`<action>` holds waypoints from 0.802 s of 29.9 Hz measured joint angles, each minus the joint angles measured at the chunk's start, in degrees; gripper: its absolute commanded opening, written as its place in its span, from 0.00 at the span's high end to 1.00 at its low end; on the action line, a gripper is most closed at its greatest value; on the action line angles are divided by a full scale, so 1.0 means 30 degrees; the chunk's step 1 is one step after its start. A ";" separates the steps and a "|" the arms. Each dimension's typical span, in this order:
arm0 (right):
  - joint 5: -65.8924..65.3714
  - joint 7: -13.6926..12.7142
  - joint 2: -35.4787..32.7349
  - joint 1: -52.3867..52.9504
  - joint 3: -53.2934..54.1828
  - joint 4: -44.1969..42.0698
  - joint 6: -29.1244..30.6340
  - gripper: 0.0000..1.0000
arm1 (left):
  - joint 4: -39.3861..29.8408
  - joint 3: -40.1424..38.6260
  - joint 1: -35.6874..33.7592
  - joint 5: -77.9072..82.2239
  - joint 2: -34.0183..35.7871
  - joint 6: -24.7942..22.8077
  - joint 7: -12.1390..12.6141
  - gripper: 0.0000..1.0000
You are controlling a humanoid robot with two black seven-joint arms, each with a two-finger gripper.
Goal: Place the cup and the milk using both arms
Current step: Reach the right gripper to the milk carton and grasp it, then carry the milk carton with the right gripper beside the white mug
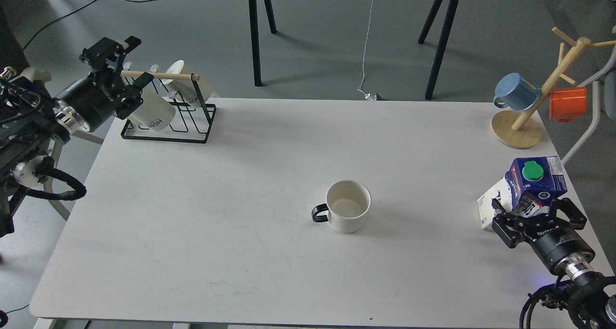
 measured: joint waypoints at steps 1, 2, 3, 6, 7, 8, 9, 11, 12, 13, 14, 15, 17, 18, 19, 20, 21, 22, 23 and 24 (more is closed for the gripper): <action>0.0009 0.0011 0.0055 0.0004 0.0070 -0.0045 0.0000 0.31 | 0.0001 0.0000 0.0011 0.0000 -0.0001 0.0000 0.0000 0.10; 0.0010 0.0011 0.0131 0.0003 0.0105 -0.0070 0.0000 0.59 | 0.0000 0.0000 0.0032 0.0000 -0.0001 0.0000 0.0000 0.10; 0.0010 0.0010 0.0182 0.0001 0.0122 -0.0085 0.0000 0.65 | 0.0004 0.0001 0.0046 0.0002 -0.0006 0.0000 0.0000 0.09; -0.0050 0.0001 0.0283 -0.0018 0.0132 -0.0098 0.0000 0.68 | 0.0023 0.0001 0.0064 0.0001 -0.0048 0.0000 0.0000 0.09; -0.0073 -0.0002 0.0321 -0.0024 0.0131 -0.0113 0.0000 0.69 | 0.0037 0.0004 0.0078 0.0006 -0.0059 0.0000 0.0000 0.09; -0.0103 -0.0005 0.0359 -0.0043 0.0131 -0.0113 0.0000 0.70 | 0.0074 0.0012 0.0084 0.0017 -0.0066 0.0000 0.0000 0.09; -0.0132 -0.0011 0.0378 -0.0062 0.0130 -0.0110 0.0000 0.70 | 0.0126 0.0019 0.0094 0.0025 -0.0068 0.0000 0.0000 0.09; -0.0175 -0.0013 0.0398 -0.0096 0.0118 -0.0092 0.0000 0.71 | 0.0215 0.0025 0.0125 0.0031 -0.0084 0.0000 0.0000 0.08; -0.0181 -0.0012 0.0427 -0.0102 0.0116 -0.0075 0.0000 0.72 | 0.0249 0.0028 0.0166 0.0033 -0.0085 0.0000 0.0000 0.08; -0.0183 -0.0008 0.0473 -0.0102 0.0116 -0.0049 0.0000 0.72 | 0.0264 0.0030 0.0209 0.0033 -0.0085 0.0000 0.0000 0.08; -0.0190 -0.0006 0.0555 -0.0097 0.0114 -0.0012 0.0000 0.72 | 0.0271 0.0031 0.0244 0.0033 -0.0085 0.0000 0.0000 0.08; -0.0206 -0.0006 0.0633 -0.0077 0.0095 0.0028 0.0000 0.72 | 0.0279 0.0031 0.0266 0.0033 -0.0085 0.0000 0.0000 0.08; -0.0252 -0.0008 0.0774 -0.0002 -0.0002 0.0105 0.0001 0.73 | 0.0296 0.0032 0.0309 0.0033 -0.0084 0.0000 0.0000 0.08; -0.0295 -0.0022 0.0826 0.0049 -0.0043 0.0145 0.0001 0.73 | 0.0314 0.0032 0.0321 0.0034 -0.0085 0.0000 0.0000 0.08; -0.0390 -0.0040 0.0878 0.0140 -0.0085 0.0240 0.0001 0.74 | 0.0338 0.0032 0.0323 0.0034 -0.0085 0.0000 0.0000 0.08; -0.0573 -0.0060 0.0927 0.0264 -0.0118 0.0397 0.0000 0.74 | 0.0368 0.0032 0.0324 0.0033 -0.0086 0.0000 0.0000 0.08; -0.0876 -0.0072 0.0976 0.0407 -0.0142 0.0620 0.0000 0.74 | 0.0402 0.0032 0.0324 0.0033 -0.0091 0.0000 0.0000 0.08; -0.1186 -0.0076 0.1013 0.0548 -0.0153 0.0862 0.0000 0.74 | 0.0433 0.0032 0.0324 0.0033 -0.0096 -0.0001 0.0000 0.08; -0.1598 -0.0075 0.1047 0.0711 -0.0164 0.1183 0.0000 0.74 | 0.0450 0.0032 0.0327 0.0033 -0.0101 0.0000 0.0000 0.08; -0.2032 -0.0077 0.1079 0.0869 -0.0180 0.1525 0.0000 0.74 | 0.0459 0.0032 0.0351 0.0033 -0.0102 0.0000 0.0000 0.08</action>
